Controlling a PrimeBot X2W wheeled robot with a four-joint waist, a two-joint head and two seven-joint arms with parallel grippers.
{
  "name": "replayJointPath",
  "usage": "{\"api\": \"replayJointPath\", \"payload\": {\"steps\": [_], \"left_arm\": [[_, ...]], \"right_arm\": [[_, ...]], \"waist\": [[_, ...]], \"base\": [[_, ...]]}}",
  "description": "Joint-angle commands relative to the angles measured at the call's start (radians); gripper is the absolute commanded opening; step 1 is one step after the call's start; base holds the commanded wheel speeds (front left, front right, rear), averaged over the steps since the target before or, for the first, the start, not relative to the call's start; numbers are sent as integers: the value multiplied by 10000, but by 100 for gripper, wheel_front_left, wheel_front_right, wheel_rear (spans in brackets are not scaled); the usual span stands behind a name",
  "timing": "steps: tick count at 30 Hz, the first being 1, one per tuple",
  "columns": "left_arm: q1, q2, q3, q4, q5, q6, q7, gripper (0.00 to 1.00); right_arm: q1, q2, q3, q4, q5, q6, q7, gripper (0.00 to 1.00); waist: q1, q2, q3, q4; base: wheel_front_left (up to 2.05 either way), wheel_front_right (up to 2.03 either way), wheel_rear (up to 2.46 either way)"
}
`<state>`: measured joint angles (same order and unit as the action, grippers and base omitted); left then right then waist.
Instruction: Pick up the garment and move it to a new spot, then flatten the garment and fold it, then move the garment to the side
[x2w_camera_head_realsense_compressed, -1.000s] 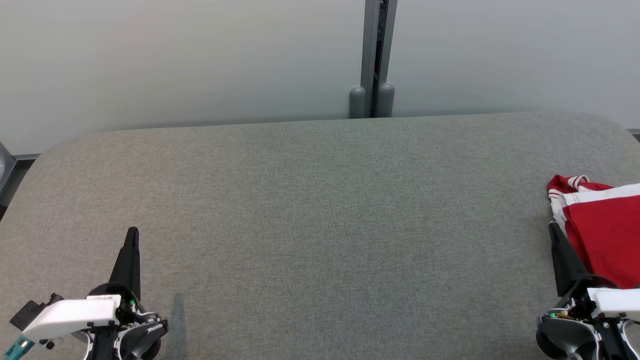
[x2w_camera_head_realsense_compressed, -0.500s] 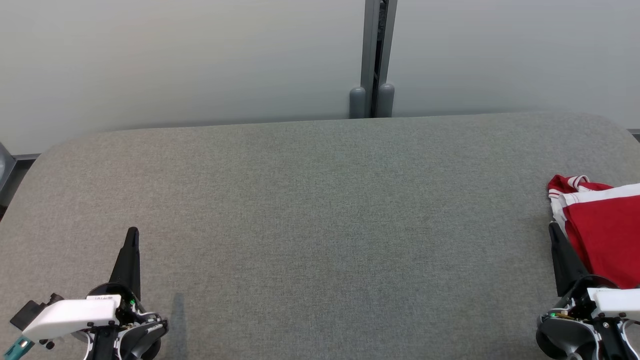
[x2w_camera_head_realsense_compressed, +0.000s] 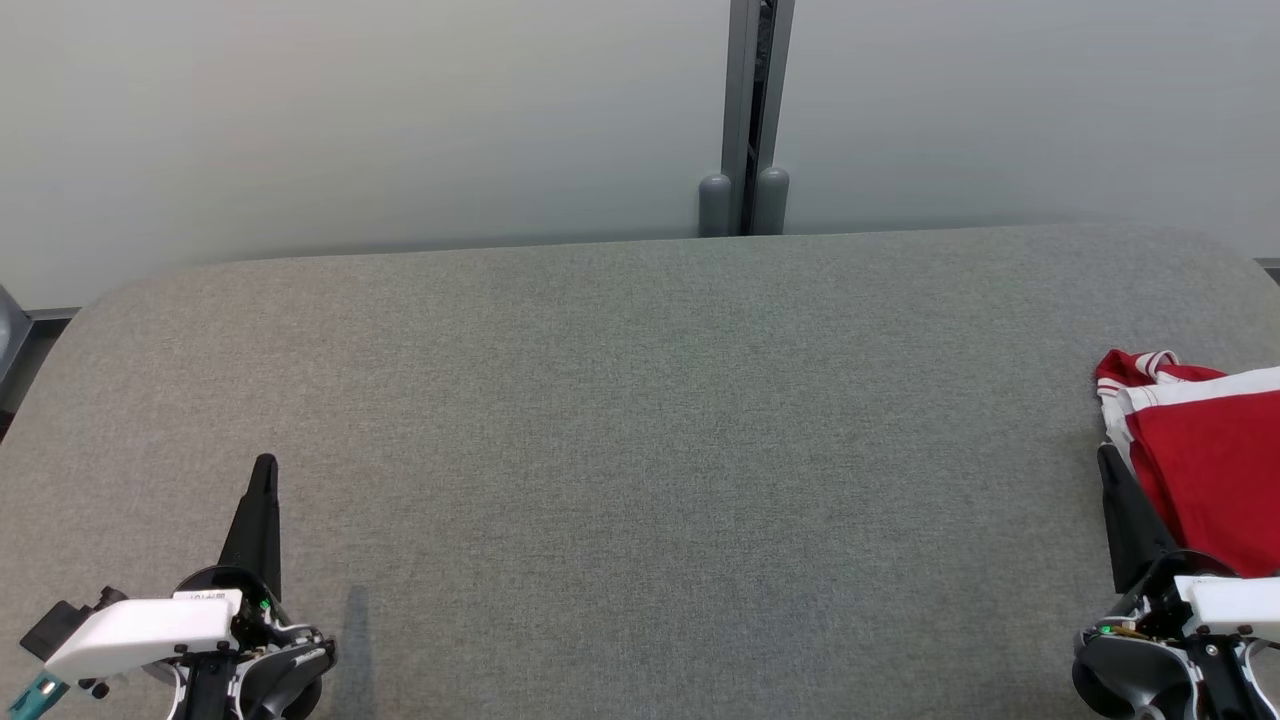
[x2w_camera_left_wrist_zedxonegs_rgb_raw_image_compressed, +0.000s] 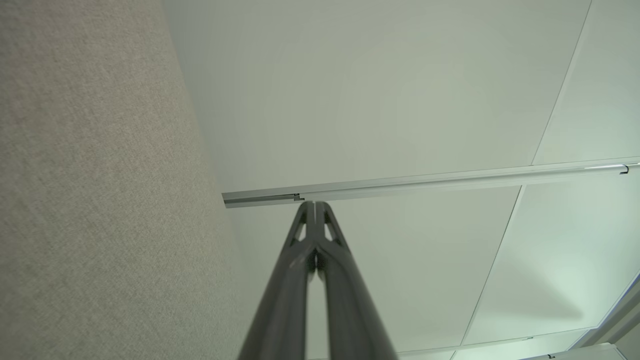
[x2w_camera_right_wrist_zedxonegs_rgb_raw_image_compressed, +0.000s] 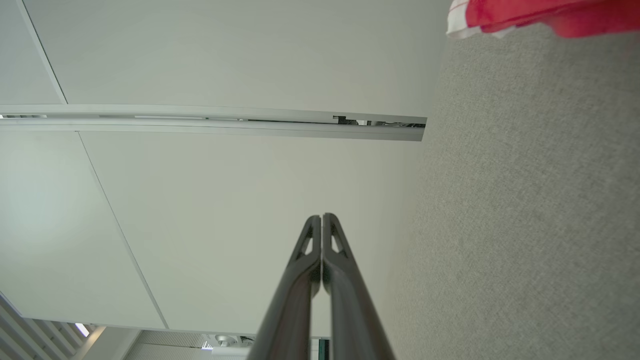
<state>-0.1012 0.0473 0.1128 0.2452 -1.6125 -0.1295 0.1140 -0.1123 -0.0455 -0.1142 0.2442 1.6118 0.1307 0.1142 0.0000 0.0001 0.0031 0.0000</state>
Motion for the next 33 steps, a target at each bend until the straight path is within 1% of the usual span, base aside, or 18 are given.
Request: {"api": "replayJointPath", "payload": {"steps": [1,33], "left_arm": [[-143,57,37,-29,-14,-43,32,0],[-143,57,37,-30,-14,-43,32,0]], "right_arm": [[88,-89,-13,-34,25,0,34,0],[88,-90,-12,-34,25,0,33,0]], "waist": [[0,-1,0,0],[0,-1,0,0]], "base": [[0,0,0],[0,0,0]]}}
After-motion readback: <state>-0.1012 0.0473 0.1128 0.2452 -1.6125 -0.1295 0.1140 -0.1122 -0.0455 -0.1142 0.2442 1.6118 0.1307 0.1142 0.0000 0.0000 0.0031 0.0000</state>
